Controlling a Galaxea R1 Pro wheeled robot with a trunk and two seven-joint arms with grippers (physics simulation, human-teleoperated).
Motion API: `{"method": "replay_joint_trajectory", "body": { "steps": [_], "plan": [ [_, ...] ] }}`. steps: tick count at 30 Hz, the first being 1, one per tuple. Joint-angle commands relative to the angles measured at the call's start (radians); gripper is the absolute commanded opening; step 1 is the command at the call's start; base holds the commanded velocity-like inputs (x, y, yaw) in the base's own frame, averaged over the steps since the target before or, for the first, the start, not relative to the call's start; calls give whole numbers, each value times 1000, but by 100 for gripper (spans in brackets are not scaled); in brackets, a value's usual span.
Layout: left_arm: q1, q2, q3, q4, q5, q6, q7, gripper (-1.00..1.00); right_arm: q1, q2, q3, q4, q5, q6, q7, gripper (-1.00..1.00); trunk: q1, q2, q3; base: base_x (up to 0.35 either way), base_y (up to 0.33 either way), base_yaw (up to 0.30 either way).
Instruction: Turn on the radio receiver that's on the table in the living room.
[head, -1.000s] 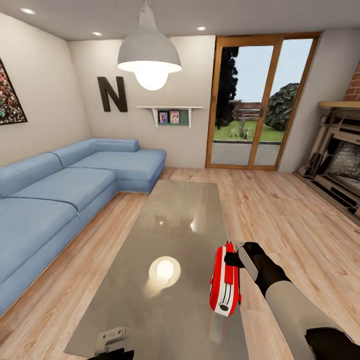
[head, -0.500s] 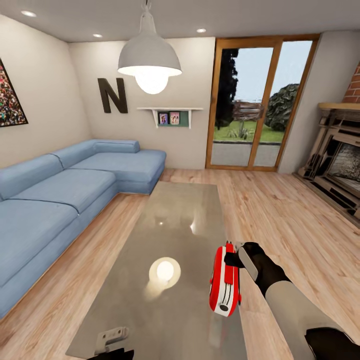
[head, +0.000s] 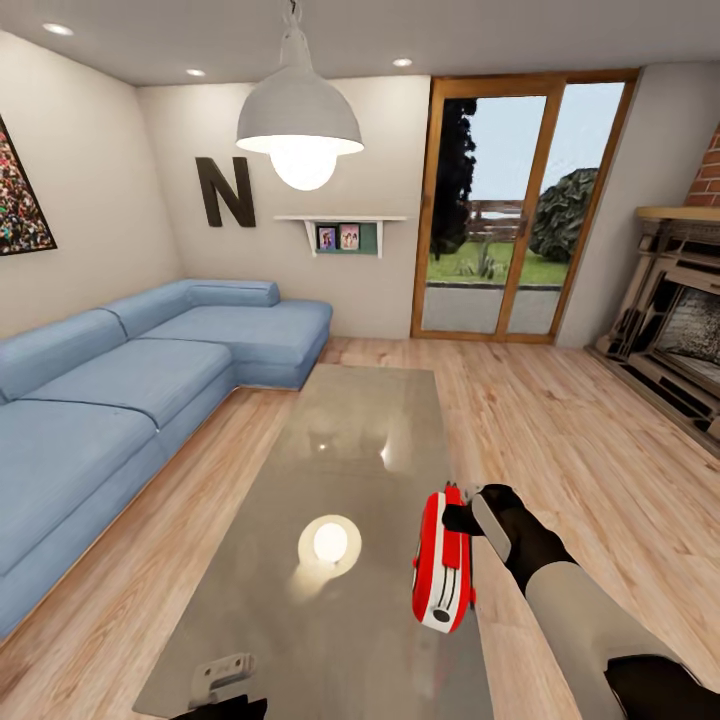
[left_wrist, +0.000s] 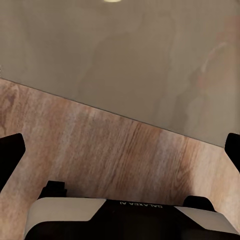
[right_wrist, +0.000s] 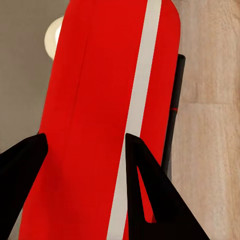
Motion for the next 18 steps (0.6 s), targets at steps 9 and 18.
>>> {"method": "replay_joint_trajectory", "body": {
  "steps": [9, 18],
  "plan": [
    [0, 0, 0, 0, 0, -1, 0, 100, 0, 0, 38, -2, -2, -1, 1, -100, 0, 0, 0, 0, 0, 0],
    [0, 1, 0, 0, 0, -6, 0, 100, 0, 0, 45, -4, -9, -1, 3, -100, 0, 0, 0, 0, 0, 0]
  ]
}}
